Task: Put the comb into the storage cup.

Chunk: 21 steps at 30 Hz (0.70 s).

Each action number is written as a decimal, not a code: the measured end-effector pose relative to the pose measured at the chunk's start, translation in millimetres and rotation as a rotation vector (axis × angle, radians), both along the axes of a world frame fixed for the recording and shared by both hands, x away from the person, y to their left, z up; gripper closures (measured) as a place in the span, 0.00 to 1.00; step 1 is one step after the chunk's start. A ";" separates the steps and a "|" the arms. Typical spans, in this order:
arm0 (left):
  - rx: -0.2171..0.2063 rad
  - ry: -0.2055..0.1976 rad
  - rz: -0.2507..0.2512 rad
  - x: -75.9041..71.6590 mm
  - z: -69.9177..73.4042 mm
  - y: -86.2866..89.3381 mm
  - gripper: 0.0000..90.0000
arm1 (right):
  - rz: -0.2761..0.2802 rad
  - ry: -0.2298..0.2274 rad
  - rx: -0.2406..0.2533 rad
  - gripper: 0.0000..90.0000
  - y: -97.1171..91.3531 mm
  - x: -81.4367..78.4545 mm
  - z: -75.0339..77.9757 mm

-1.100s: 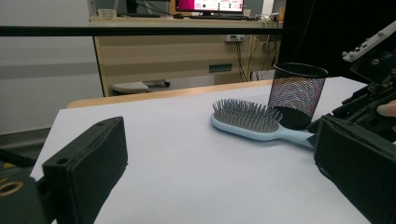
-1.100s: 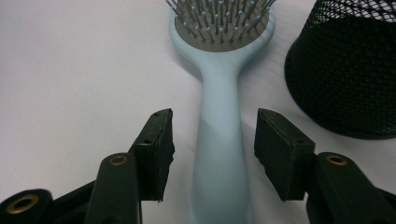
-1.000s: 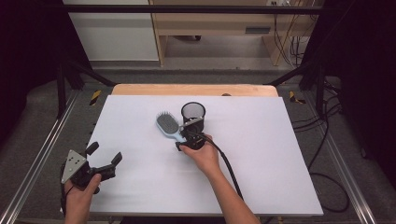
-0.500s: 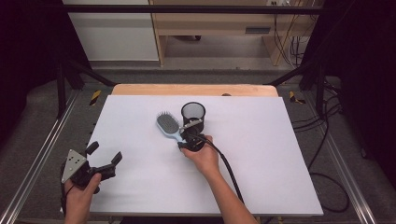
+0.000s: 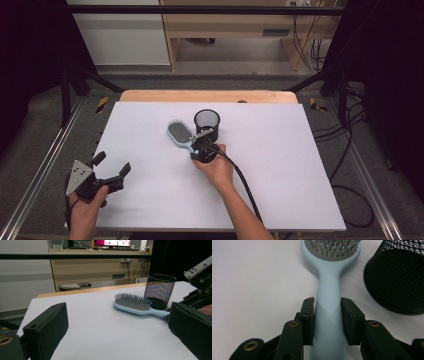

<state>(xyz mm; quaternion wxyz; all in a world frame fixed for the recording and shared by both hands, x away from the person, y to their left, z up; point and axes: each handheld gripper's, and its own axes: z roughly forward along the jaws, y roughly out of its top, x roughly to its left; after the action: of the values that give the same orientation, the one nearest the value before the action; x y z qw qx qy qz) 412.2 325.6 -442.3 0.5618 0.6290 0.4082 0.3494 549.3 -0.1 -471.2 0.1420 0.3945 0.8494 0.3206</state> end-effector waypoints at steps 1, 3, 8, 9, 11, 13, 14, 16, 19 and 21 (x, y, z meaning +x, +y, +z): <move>0.000 0.000 0.000 0.0 0.0 0.0 0.03 | -0.001 0.007 0.006 0.72 -0.6 0.4 0.2; 0.001 0.000 0.000 0.0 0.0 0.0 0.03 | 0.001 0.017 0.013 0.73 -2.0 0.7 0.7; 0.002 0.000 -0.001 0.0 0.0 -0.2 0.03 | 0.019 -0.010 -0.014 0.73 -3.0 -1.7 2.1; 0.002 -0.001 -0.001 0.0 0.1 -0.2 0.03 | 0.020 -0.010 -0.010 0.73 -3.3 -2.2 2.7; 0.003 -0.001 -0.001 0.0 0.1 -0.3 0.03 | 0.026 -0.013 -0.015 0.73 -3.7 -3.2 3.9; 0.003 -0.001 -0.001 0.0 0.1 -0.2 0.03 | 0.029 -0.019 -0.013 0.73 -4.3 -4.3 6.0; 0.003 -0.001 -0.001 0.0 0.1 -0.2 0.03 | 0.030 -0.024 -0.007 0.73 -4.6 -4.9 6.9; 0.003 -0.001 -0.001 0.1 0.0 -0.3 0.03 | 0.031 -0.025 -0.005 0.73 -4.9 -6.1 8.9; 0.003 -0.002 -0.001 -0.1 0.2 -0.2 0.03 | 0.041 -0.025 -0.008 0.73 -5.3 -7.4 9.6; 0.005 -0.001 -0.001 -0.1 0.3 0.0 0.03 | 0.041 -0.020 -0.013 0.73 -5.3 -8.4 9.5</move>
<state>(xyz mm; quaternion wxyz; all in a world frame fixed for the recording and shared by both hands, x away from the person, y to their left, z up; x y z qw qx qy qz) 412.1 325.7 -442.0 0.5607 0.6302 0.4068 0.3506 541.0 -5.4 -461.7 0.1466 0.3726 0.8579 0.3219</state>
